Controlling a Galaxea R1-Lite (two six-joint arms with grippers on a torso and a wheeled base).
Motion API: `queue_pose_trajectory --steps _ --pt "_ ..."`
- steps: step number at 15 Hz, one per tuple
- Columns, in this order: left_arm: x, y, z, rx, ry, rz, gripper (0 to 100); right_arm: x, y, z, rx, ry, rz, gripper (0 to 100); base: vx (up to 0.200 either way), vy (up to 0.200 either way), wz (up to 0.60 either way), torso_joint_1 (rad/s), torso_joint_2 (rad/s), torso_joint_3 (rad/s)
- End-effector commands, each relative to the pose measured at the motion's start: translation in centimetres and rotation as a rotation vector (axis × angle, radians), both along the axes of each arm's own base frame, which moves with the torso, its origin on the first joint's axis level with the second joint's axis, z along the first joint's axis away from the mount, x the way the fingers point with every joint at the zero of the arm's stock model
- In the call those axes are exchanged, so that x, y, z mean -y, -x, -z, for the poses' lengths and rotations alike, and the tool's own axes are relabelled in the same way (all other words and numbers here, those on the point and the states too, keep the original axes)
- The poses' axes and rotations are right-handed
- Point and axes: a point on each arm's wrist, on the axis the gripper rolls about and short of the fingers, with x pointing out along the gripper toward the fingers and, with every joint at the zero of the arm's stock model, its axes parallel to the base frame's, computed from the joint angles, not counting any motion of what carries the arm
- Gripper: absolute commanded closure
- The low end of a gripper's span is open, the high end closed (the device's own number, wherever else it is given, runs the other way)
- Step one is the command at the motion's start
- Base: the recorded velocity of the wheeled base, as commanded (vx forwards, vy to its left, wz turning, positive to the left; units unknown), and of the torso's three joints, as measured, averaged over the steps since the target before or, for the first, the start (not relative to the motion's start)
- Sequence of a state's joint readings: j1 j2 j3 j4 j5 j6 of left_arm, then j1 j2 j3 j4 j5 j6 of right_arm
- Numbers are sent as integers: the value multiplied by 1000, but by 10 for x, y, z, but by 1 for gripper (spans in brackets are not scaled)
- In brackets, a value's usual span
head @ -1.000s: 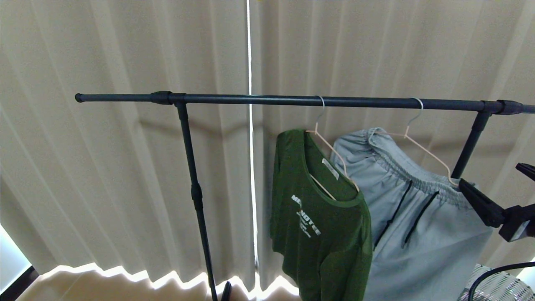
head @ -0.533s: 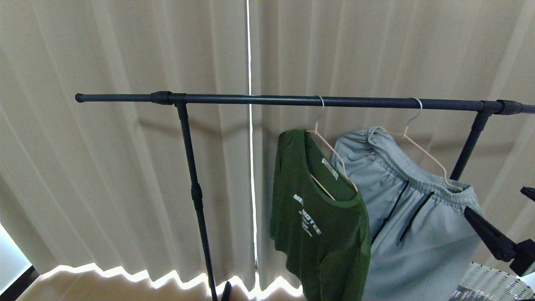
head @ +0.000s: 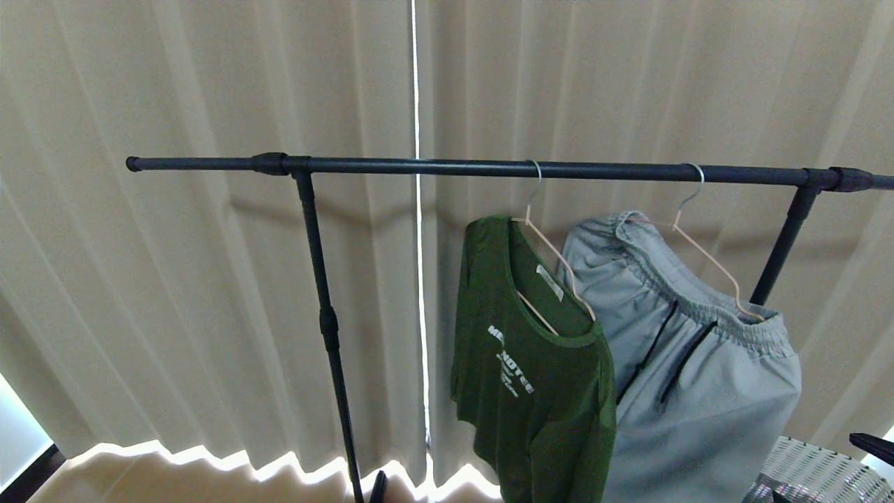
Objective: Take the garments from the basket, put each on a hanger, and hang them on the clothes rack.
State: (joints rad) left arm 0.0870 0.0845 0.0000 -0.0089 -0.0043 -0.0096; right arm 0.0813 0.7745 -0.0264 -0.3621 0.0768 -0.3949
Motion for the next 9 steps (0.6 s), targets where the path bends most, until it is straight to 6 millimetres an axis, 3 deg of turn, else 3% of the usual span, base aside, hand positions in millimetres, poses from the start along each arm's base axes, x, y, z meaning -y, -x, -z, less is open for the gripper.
queue_pose_trajectory --steps 1,4,9 --pt "0 0 0 -4 0 0 0 1 9 -11 71 15 1 0 0 0 0 0 0 0" --pt "0 0 0 -4 0 0 0 2 12 -3 -3 39 18 0 0 0 0 0 0 0" --pt "0 0 0 -4 0 0 0 7 47 22 37 156 160 0 0 0 0 0 0 0"
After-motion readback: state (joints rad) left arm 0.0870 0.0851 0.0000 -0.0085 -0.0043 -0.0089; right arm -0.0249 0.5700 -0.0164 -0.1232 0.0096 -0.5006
